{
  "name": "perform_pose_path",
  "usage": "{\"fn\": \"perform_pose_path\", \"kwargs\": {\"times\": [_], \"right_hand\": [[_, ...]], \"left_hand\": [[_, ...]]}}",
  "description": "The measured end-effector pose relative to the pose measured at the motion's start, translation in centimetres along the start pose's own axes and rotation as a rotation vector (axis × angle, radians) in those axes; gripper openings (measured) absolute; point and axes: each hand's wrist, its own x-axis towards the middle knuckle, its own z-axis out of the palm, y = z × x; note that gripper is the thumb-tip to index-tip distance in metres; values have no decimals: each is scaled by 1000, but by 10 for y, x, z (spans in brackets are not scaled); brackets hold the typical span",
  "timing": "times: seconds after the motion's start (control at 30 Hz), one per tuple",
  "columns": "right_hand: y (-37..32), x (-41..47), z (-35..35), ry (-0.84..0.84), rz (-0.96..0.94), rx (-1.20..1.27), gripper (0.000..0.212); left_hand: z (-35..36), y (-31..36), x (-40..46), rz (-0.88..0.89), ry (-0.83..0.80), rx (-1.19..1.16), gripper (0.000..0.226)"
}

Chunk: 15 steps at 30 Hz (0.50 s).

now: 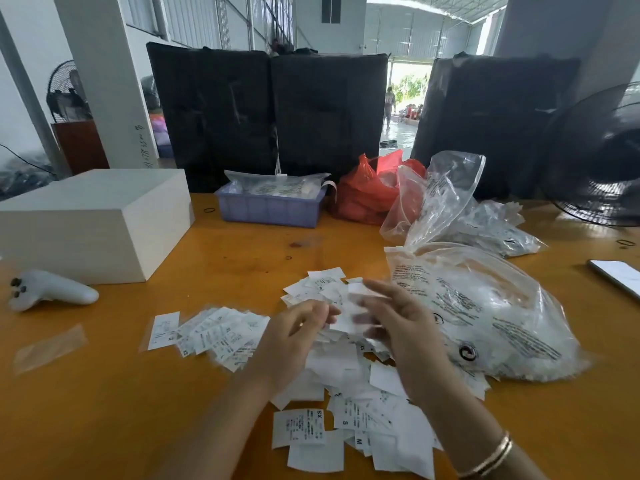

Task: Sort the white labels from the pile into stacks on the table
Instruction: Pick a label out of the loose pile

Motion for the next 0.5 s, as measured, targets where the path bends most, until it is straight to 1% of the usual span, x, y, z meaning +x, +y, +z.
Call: {"fn": "perform_pose_path", "kwargs": {"times": [0.07, 0.1, 0.13, 0.23, 0.3, 0.33, 0.5], "right_hand": [[7, -5, 8, -26, 59, 44, 24], [11, -6, 10, -29, 69, 57, 24], [15, -6, 11, -36, 79, 71, 24], [19, -6, 14, -51, 101, 108, 24], [19, -5, 13, -43, 105, 128, 24], [19, -5, 13, -37, 108, 127, 24], [21, -5, 10, -11, 130, 120, 28]], "left_hand": [[1, -1, 1, -55, -67, -104, 51], [2, -1, 1, -63, -89, -109, 55], [2, -1, 2, -67, -89, -95, 51], [3, 0, 4, -60, -7, -66, 17], [3, 1, 4, -58, 18, -100, 16], [3, 3, 4, -61, 21, -126, 19], [2, 5, 1, -126, -25, -223, 50]]}}
